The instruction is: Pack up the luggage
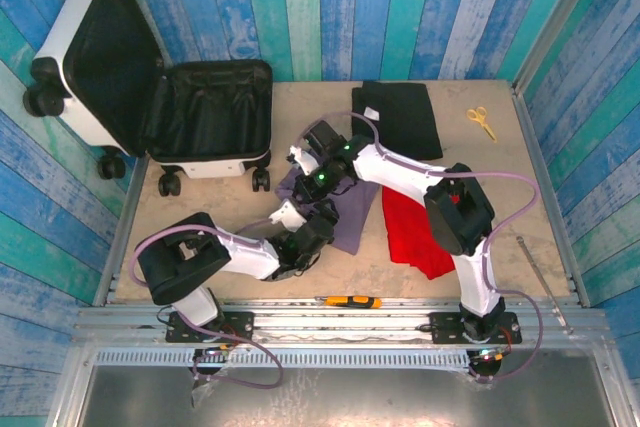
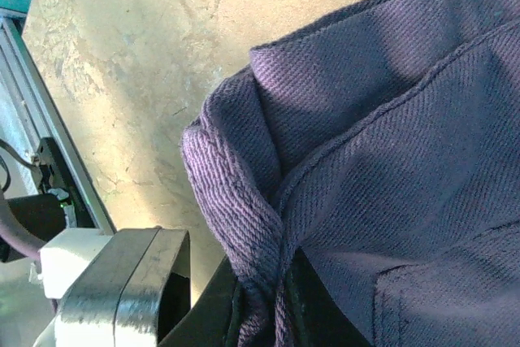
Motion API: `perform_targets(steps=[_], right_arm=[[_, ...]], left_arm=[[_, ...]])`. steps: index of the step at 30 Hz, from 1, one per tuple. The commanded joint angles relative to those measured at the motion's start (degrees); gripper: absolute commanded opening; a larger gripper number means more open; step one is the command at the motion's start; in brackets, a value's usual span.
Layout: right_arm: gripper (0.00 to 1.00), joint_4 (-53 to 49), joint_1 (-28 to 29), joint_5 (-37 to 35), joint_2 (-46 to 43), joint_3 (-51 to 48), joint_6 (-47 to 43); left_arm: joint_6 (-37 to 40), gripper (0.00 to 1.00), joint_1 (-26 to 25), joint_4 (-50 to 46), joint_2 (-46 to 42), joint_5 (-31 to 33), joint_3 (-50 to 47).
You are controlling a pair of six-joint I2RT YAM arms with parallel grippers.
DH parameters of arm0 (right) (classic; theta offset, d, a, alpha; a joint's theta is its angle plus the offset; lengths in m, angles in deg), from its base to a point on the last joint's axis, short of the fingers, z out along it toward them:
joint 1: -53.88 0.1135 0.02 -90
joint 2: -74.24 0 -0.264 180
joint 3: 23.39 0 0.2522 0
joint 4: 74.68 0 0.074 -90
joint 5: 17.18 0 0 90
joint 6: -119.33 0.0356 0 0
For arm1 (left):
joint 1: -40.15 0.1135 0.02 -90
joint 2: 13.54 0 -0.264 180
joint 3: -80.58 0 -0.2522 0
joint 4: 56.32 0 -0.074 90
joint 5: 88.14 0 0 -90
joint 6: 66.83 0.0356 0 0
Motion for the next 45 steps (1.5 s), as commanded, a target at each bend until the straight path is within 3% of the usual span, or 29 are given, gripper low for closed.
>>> perform_targets(steps=[1,4,7,9,10,11,13,15,19,24,27,33,45], right_arm=[[0.01,0.3,0.3,2.3,-2.8,-0.5,0.4],[0.02,0.4,0.3,2.6,-2.6,-0.7,0.4],[0.07,0.4,0.3,0.9,-3.8,-1.2,-0.2],[0.21,0.4,0.3,-2.2,-6.0,-2.1,-1.0],[0.39,0.4,0.2,-4.1,-7.7,-2.7,-1.6],[0.48,0.0,0.1,-6.1,-9.2,-3.1,-2.1],[0.59,-1.4,-0.6,-12.0,-13.0,-4.0,-2.8],[0.63,-2.9,-2.1,-17.5,-17.0,-5.0,-3.2],[0.65,-2.2,-8.3,-25.1,-28.9,-12.0,-3.0],[0.69,3.6,-18.8,-28.6,-44.5,-23.3,-1.3],[0.71,3.0,-22.7,-28.9,-49.5,-26.1,-2.6],[0.72,1.0,-24.4,-29.1,-51.9,-28.9,-3.4],[0.72,-0.2,-24.5,-28.6,-57.0,-34.6,-3.8]], left_arm=[[-0.9,0.88,0.3,-2.7,2.3,3.7,0.5],[1.7,0.76,0.4,1.1,3.8,3.8,1.7],[3.1,0.57,0.9,4.4,6.3,2.4,3.2],[4.4,0.44,1.4,7.5,8.0,1.0,3.8],[5.1,0.37,1.5,9.6,8.6,0.6,3.8],[5.8,0.3,1.7,11.3,9.0,0.3,3.7],[8.0,0.15,2.0,13.9,9.0,-0.2,3.5],[10.2,0.0,2.4,13.8,7.8,-0.8,3.9],[17.3,0.0,3.5,8.4,3.9,-2.7,6.8],[22.9,0.0,6.5,1.9,-2.7,-6.2,9.6],[23.7,0.0,8.7,-5.8,-7.7,-7.6,12.3],[30.3,0.0,12.2,-19.4,-15.7,-9.2,22.0],[48.9,0.0,20.6,-37.9,-18.7,-11.1,43.4]])
